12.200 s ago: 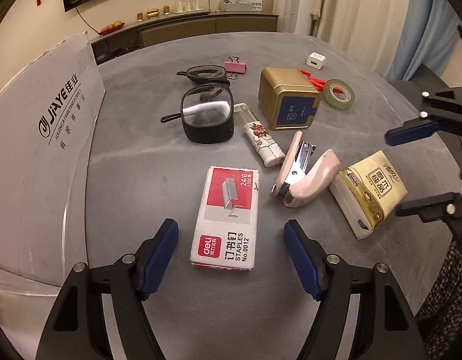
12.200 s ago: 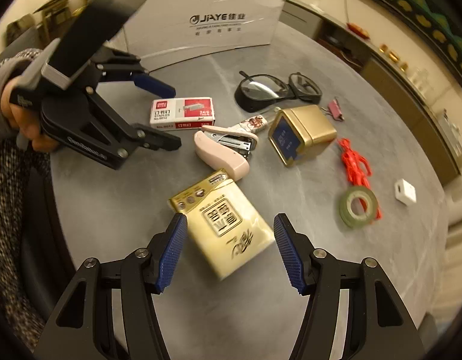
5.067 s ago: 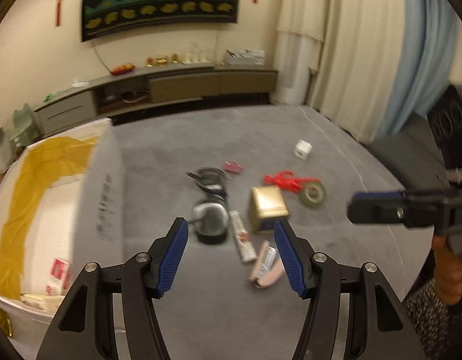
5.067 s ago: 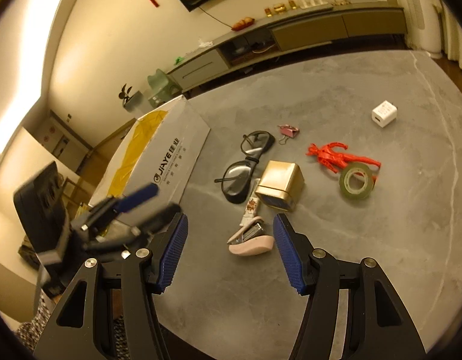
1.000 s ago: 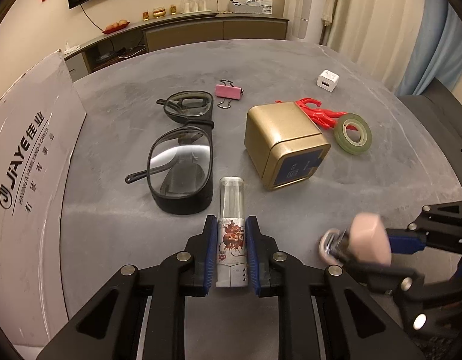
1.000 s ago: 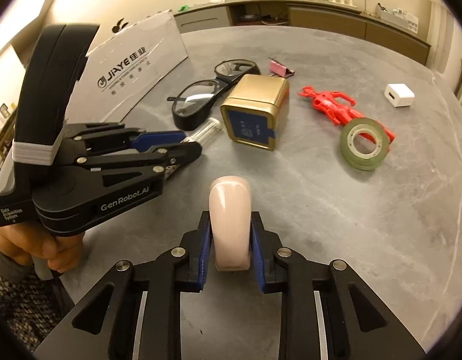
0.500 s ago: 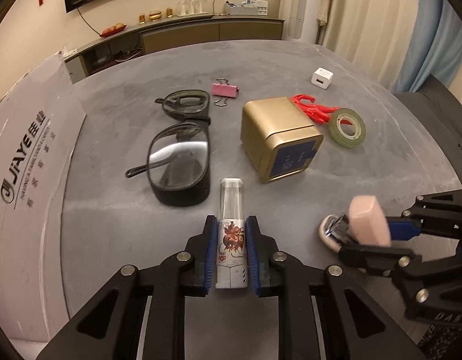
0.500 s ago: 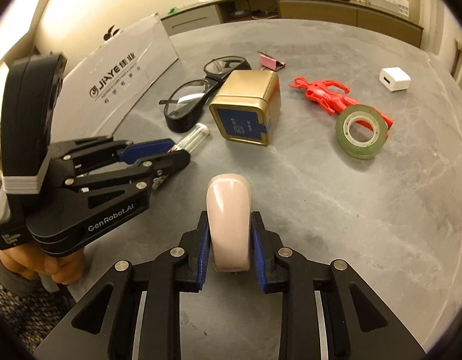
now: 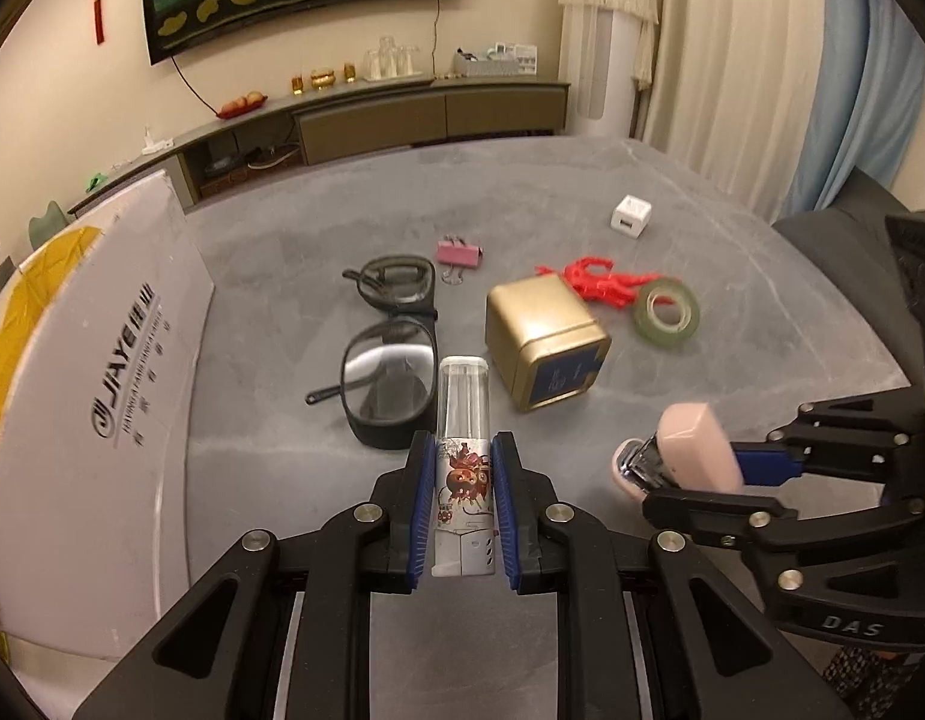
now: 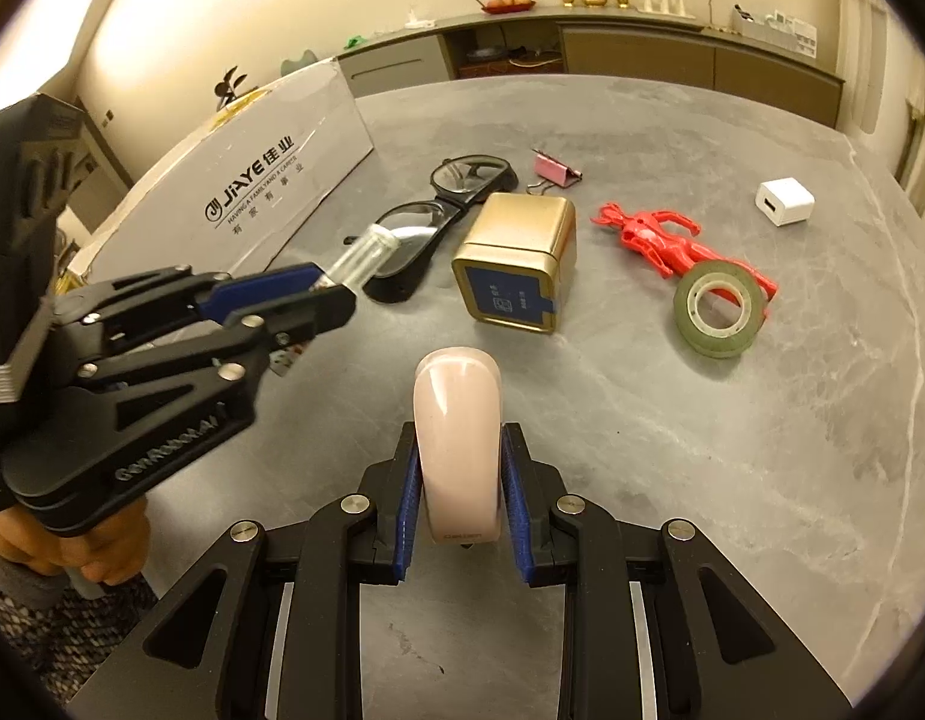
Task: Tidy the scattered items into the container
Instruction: 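Carry the bottle in the left tool and stapler in the right tool over the white box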
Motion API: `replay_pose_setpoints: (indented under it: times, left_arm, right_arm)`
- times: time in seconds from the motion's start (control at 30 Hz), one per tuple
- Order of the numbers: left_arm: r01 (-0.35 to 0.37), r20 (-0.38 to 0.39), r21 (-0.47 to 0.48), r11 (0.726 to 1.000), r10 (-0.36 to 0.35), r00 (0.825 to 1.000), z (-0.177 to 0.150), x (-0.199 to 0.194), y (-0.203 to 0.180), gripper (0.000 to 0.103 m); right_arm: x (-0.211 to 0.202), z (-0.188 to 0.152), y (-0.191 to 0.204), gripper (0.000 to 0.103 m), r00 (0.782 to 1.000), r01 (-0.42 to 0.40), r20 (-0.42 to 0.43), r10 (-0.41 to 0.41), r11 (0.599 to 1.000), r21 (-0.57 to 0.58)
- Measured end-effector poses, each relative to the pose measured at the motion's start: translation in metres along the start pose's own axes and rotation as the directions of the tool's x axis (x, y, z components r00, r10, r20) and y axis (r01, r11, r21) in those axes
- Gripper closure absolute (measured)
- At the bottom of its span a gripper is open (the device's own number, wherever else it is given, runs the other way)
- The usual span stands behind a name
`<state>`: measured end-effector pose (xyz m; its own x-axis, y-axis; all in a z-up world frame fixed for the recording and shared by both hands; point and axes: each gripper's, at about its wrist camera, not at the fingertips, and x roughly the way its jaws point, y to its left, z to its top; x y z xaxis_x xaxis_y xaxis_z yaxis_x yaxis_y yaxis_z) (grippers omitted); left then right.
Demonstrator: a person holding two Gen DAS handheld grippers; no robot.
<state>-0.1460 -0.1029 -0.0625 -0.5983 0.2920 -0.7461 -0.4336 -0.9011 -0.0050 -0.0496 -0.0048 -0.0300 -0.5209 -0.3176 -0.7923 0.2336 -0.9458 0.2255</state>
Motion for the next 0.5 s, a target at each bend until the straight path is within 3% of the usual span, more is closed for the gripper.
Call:
replay_pose_setpoints:
  times: [0.5]
  left_arm:
    - [0.001,0.053,-0.029,1.0,0.0,0.999,0.006,-0.025,0.011,0.083]
  right_arm:
    - [-0.009,0.01,0.014,0.076,0.999,0.006,0.041,-0.006,1.0,-0.009]
